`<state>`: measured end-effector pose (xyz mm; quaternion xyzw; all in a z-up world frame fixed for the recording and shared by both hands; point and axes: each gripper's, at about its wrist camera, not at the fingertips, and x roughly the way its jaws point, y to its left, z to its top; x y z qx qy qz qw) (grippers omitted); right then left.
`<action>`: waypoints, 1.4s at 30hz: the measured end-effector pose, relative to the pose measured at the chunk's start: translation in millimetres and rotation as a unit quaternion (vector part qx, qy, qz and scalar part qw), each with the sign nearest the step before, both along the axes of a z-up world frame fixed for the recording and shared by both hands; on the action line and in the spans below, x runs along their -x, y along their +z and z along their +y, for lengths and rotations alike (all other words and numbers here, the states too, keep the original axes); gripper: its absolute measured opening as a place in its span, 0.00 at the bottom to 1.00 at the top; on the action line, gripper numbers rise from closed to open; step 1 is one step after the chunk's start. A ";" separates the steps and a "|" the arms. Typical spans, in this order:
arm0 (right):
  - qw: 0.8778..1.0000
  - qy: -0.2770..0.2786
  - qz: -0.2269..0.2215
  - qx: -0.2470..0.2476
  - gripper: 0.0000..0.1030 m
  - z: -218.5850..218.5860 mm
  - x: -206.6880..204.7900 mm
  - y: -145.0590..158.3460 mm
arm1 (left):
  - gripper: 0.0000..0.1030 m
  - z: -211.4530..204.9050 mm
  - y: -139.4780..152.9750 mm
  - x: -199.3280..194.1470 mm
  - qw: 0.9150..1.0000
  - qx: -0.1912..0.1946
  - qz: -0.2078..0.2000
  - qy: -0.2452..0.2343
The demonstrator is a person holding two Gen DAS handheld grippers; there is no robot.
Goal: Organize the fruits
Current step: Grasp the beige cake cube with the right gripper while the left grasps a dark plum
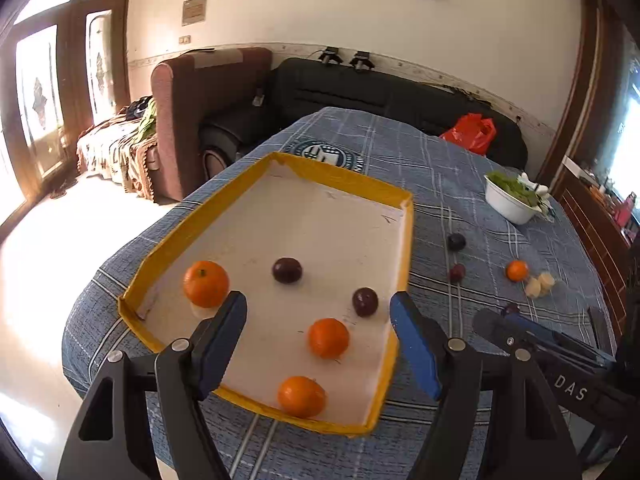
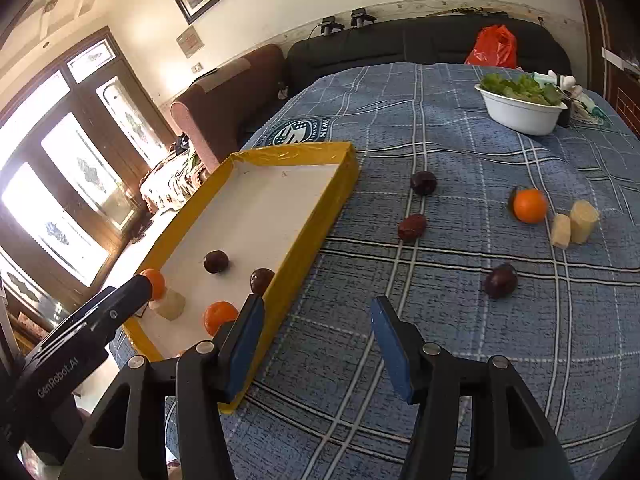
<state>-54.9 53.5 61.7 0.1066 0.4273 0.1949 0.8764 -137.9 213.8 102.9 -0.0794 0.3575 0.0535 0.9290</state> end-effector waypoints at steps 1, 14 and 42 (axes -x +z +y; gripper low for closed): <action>1.000 -0.006 -0.002 -0.002 0.59 -7.9 4.1 1.1 | 0.72 -8.2 1.9 1.7 1.000 -0.002 -0.001 -0.010; 0.997 -0.078 -0.003 -0.019 0.62 -98.2 29.6 1.4 | 0.76 -60.5 9.2 17.1 0.997 -0.020 0.000 -0.072; 0.995 -0.081 0.034 -0.040 0.62 -139.6 -55.9 -44.9 | 0.76 -96.4 -38.9 -56.2 0.989 0.019 0.044 -0.139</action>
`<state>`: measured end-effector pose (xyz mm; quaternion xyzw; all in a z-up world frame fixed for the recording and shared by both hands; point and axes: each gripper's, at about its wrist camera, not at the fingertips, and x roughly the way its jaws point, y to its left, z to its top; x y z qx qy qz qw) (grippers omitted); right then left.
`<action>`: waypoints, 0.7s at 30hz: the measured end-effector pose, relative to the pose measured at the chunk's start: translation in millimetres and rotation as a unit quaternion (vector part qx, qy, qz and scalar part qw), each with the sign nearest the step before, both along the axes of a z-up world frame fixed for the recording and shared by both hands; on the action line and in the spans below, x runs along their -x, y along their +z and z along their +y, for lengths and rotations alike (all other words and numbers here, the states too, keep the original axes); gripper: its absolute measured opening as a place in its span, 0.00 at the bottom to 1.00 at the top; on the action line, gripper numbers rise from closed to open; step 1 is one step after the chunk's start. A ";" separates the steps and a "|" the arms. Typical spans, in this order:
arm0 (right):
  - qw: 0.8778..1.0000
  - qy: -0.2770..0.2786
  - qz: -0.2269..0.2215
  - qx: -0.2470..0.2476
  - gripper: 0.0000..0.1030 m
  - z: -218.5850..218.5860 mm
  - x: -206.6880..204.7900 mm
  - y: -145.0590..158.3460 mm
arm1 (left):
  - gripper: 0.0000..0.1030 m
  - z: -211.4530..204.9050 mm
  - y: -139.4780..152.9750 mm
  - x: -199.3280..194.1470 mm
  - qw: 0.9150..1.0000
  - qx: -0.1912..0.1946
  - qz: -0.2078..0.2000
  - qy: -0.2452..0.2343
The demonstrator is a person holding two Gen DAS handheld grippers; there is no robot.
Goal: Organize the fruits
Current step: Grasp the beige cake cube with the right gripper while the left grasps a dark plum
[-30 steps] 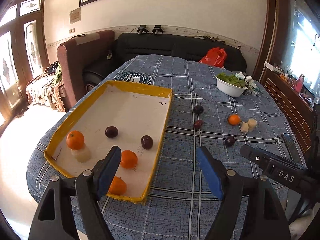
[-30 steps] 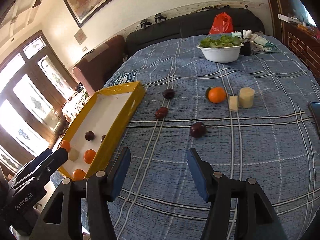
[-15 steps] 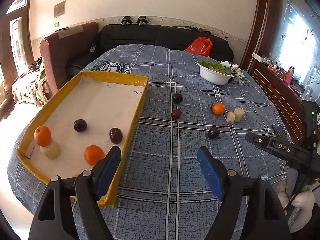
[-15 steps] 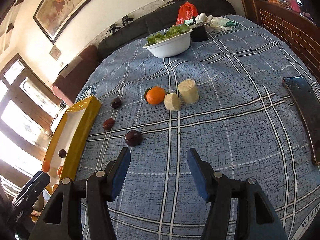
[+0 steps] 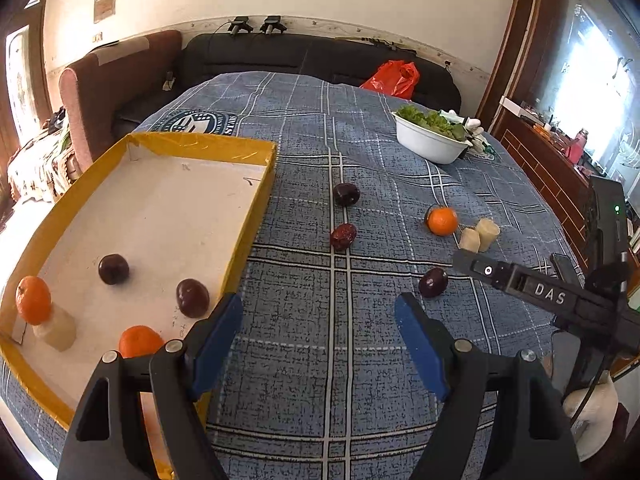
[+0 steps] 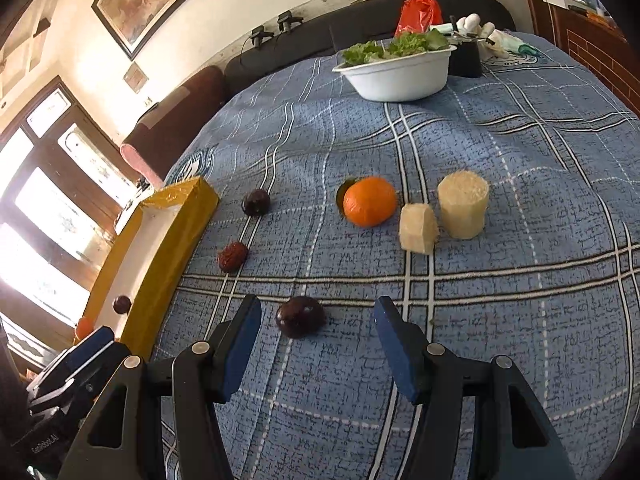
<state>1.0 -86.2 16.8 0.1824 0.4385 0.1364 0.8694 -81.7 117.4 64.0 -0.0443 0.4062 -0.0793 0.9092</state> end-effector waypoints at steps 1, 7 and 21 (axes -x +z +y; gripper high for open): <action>1.000 -0.011 -0.005 -0.005 0.62 -8.5 -1.1 2.2 | 0.76 -6.5 -1.5 -3.3 1.000 -0.002 0.000 -0.011; 0.999 -0.048 0.004 0.012 0.47 -37.8 -15.4 -0.9 | 0.76 -49.7 -19.2 -24.2 0.995 0.026 0.027 -0.090; 0.998 -0.047 0.002 0.032 0.46 -30.3 -44.0 -14.8 | 0.45 -99.4 -42.3 -61.4 0.990 0.003 0.032 -0.136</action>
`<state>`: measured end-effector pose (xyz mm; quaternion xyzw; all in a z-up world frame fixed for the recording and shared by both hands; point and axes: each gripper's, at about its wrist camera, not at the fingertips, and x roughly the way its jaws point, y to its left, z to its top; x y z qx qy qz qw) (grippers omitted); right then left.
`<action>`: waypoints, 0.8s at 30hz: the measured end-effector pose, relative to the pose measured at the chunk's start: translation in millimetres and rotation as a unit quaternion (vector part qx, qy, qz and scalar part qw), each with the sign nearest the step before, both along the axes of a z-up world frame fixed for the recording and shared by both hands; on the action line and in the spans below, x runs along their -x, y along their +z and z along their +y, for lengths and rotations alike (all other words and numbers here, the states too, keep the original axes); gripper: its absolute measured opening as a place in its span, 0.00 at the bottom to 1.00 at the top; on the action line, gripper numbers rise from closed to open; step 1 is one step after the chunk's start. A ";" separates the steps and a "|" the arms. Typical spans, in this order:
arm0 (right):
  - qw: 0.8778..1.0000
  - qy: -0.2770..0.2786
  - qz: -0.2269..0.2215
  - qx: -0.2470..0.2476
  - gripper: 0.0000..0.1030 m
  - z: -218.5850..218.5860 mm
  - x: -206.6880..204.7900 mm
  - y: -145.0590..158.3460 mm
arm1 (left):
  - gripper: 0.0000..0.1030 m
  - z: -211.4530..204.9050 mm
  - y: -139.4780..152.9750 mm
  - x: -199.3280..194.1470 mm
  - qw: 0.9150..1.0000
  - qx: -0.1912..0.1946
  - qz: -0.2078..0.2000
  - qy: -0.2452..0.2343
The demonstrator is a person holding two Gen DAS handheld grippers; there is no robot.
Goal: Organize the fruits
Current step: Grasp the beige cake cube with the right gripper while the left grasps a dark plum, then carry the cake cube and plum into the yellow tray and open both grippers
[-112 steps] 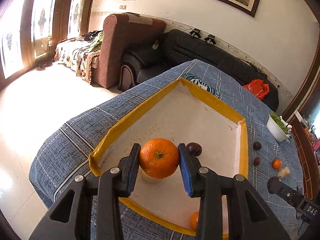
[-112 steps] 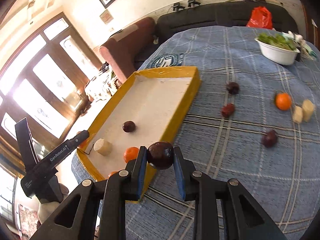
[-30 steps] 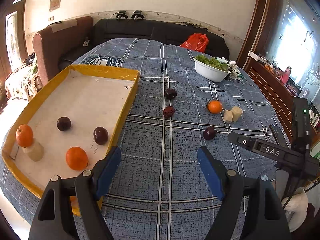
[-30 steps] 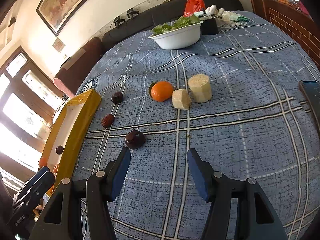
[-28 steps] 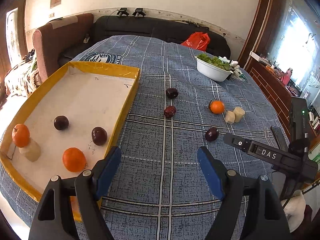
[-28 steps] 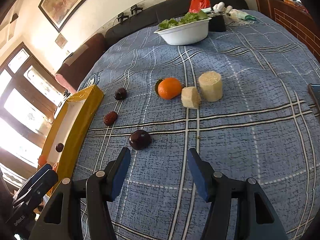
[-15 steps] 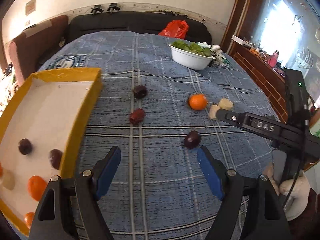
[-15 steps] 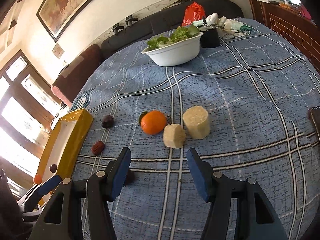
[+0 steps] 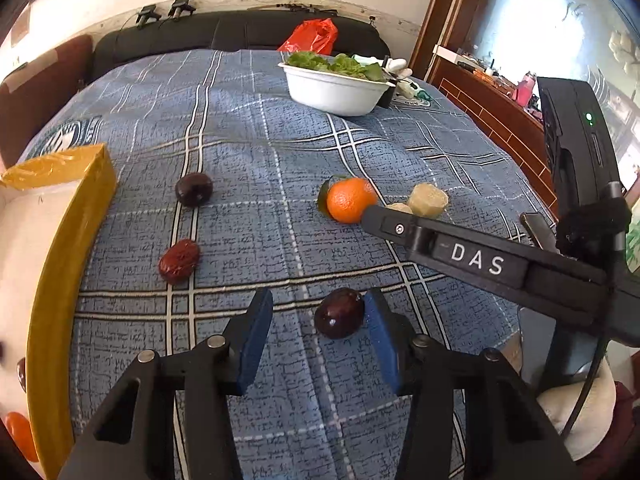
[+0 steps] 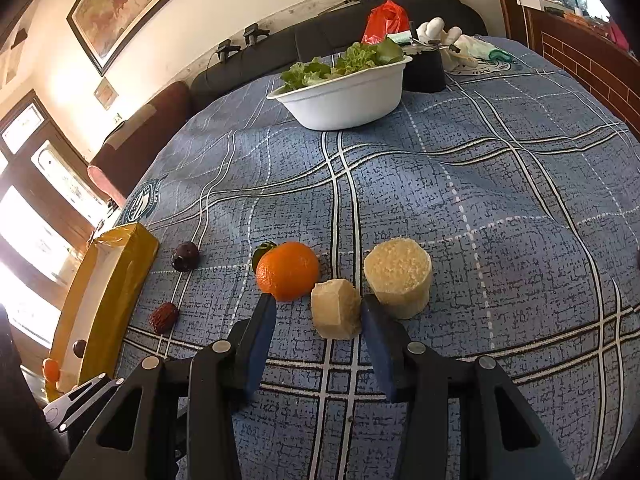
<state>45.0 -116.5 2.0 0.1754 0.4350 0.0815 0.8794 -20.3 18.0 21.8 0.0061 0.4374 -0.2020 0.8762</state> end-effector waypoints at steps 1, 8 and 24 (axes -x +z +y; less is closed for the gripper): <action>1.000 0.000 -0.003 -0.003 0.46 -1.1 0.5 -0.4 | 0.45 -2.9 -0.7 -0.2 1.000 -0.003 -0.002 -0.003; 1.000 -0.012 -0.007 0.000 0.27 -2.8 1.2 -2.6 | 0.21 -15.3 -9.5 -3.9 1.000 -0.028 0.003 -0.006; 0.998 0.018 -0.014 -0.058 0.18 5.1 28.7 9.0 | 0.22 48.2 25.6 41.9 0.997 0.021 -0.006 0.075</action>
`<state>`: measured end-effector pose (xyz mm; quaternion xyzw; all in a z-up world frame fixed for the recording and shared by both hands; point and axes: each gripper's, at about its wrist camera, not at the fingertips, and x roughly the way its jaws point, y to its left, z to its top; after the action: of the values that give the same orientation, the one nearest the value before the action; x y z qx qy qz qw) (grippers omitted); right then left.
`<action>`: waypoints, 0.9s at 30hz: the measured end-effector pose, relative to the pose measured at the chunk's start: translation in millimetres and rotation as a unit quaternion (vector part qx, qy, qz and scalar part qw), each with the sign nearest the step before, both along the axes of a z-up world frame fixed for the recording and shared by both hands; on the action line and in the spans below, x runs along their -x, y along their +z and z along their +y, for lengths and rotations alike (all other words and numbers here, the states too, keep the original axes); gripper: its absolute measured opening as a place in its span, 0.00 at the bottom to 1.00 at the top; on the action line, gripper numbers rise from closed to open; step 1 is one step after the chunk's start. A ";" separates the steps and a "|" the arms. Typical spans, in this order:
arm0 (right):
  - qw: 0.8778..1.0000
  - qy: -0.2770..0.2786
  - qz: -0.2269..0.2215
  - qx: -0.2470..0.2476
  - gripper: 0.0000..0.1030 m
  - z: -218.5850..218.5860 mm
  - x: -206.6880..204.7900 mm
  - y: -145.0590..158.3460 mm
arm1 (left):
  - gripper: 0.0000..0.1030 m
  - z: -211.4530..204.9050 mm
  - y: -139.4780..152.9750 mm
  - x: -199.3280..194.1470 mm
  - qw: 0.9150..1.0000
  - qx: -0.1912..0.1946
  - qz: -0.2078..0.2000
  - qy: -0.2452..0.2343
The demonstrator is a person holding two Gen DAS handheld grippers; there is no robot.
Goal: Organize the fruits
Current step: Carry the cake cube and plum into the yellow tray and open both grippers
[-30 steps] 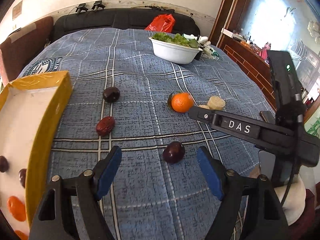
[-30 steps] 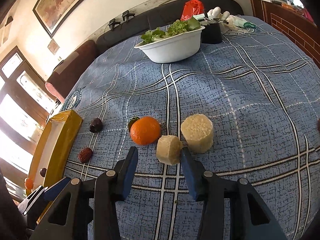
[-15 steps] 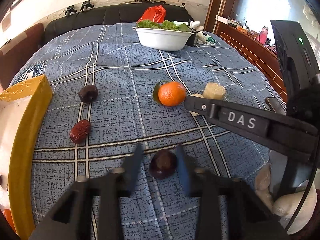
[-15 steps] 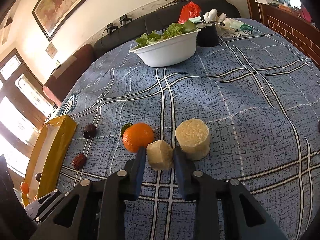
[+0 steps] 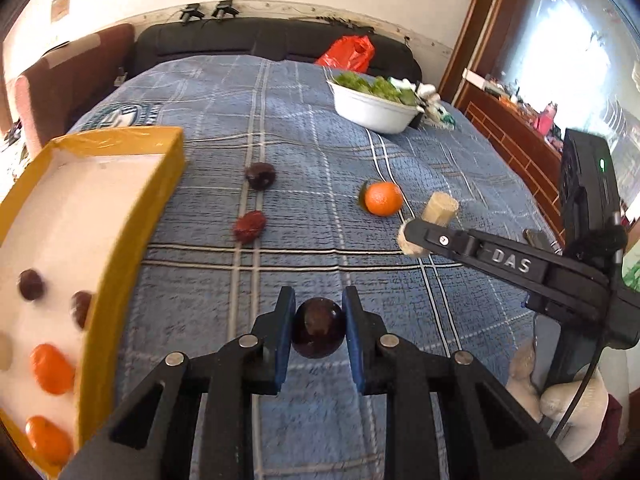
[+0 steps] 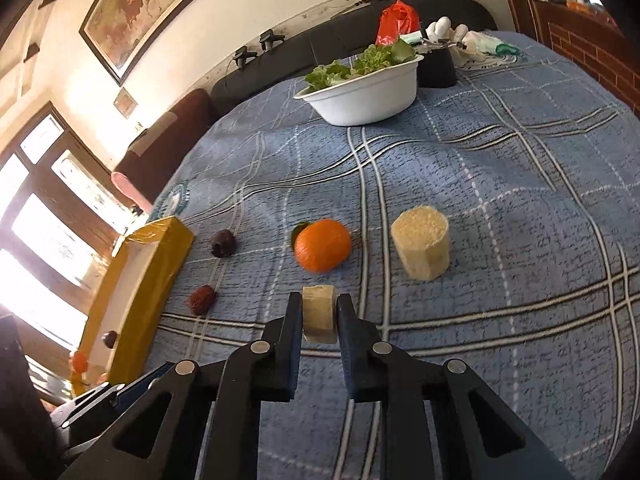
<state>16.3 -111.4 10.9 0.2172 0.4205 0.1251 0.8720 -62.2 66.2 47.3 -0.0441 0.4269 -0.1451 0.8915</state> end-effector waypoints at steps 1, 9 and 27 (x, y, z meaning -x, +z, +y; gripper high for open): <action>1.000 0.004 0.000 -0.011 0.18 1.2 4.8 2.6 | 0.22 9.7 4.7 6.4 1.000 0.005 -0.005 0.007; 0.998 0.057 -0.031 0.002 0.18 45.3 43.1 42.5 | 0.23 96.7 31.0 40.2 0.995 0.036 -0.029 0.093; 0.974 0.220 -0.023 0.043 0.19 229.0 42.5 47.0 | 0.23 236.4 3.8 44.3 0.967 0.082 -0.001 0.242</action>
<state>-26.2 117.5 57.9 0.0784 0.4425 0.3005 0.8413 -106.5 302.6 51.1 -0.2193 0.3893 0.0401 0.8937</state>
